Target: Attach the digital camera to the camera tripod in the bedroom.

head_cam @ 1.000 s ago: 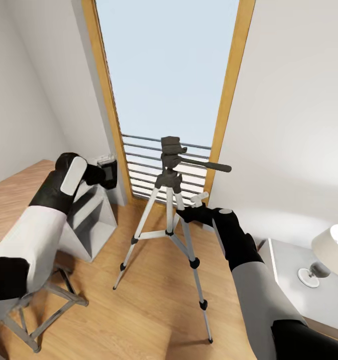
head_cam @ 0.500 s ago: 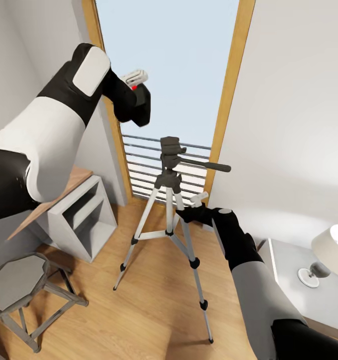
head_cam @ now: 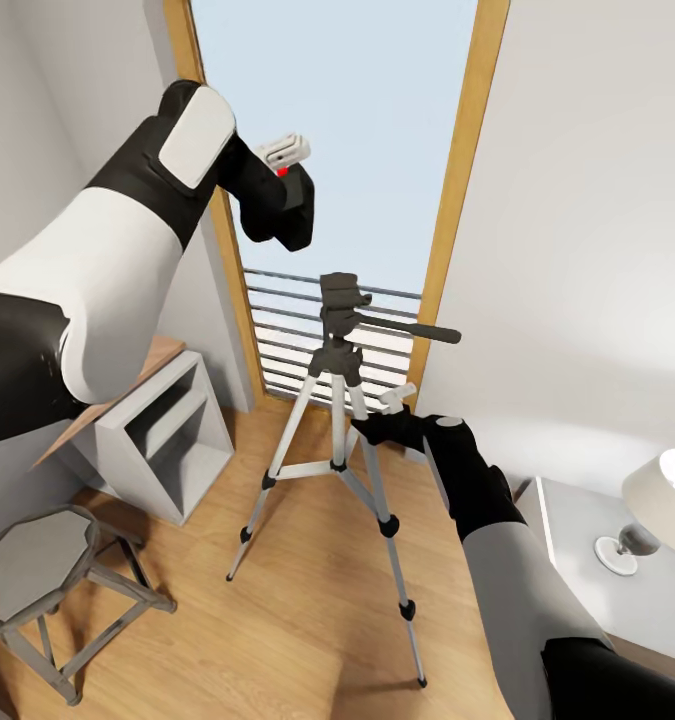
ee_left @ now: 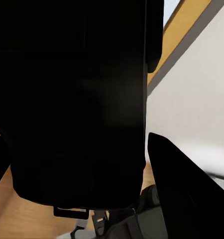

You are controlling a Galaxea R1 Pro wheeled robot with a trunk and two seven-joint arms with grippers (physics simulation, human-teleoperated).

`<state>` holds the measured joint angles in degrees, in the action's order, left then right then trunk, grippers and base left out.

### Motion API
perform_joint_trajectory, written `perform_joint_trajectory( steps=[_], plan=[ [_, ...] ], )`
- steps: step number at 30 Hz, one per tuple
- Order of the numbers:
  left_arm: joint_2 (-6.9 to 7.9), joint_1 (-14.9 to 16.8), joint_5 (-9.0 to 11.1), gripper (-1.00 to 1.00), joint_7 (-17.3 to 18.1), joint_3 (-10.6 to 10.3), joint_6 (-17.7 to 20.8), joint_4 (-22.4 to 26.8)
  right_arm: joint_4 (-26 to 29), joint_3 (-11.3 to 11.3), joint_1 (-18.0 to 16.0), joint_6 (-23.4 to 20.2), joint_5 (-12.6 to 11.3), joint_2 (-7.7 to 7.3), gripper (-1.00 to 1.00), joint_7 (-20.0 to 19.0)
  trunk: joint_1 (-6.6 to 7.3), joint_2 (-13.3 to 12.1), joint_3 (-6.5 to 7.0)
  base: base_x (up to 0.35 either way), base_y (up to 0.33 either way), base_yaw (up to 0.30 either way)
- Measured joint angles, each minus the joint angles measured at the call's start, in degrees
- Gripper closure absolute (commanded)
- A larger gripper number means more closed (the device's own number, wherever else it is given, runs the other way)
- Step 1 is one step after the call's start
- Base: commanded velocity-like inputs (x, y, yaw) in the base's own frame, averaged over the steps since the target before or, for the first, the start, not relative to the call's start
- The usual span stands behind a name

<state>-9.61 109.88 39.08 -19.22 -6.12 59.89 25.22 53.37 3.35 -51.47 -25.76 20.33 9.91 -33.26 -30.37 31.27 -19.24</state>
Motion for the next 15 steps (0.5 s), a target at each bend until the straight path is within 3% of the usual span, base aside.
perform_joint_trajectory(
  steps=[15],
  plan=[
    [-0.18, 0.01, 1.43, 1.00, -0.10, -0.04, -0.49, -0.65, 0.26, 0.11, 0.03, -0.03, 0.27, 0.00, 1.00, -0.12, 0.00, -0.01, -0.01, 0.000, 0.000, 0.000]
  ],
)
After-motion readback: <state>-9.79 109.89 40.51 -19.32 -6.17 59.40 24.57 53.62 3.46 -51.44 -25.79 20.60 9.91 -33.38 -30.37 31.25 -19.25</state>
